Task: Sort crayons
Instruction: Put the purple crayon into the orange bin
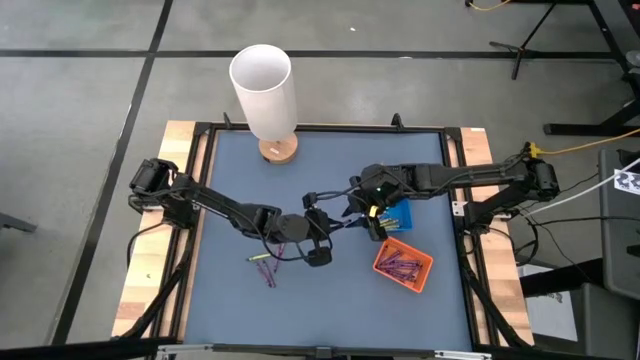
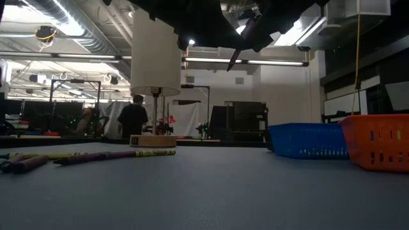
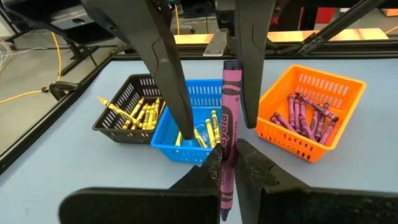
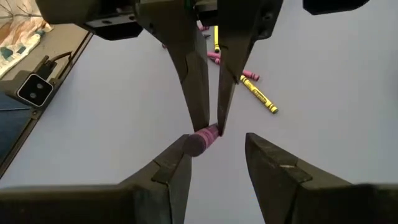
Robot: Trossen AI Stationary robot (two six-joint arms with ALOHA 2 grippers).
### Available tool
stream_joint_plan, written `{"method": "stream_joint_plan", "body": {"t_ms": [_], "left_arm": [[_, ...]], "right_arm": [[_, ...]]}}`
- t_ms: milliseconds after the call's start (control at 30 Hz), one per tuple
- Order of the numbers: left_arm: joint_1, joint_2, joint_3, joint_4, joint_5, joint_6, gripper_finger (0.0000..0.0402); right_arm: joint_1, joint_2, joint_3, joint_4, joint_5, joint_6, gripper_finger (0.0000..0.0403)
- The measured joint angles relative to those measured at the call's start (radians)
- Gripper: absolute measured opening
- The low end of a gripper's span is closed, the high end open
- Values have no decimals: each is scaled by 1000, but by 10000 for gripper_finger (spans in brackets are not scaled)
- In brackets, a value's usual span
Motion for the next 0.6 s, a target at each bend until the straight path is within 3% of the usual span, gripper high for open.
{"method": "stream_joint_plan", "body": {"t_ms": [600], "left_arm": [[6,0,0,1,0,-1,8]], "right_arm": [[0,0,0,45,-60,11,149]]}}
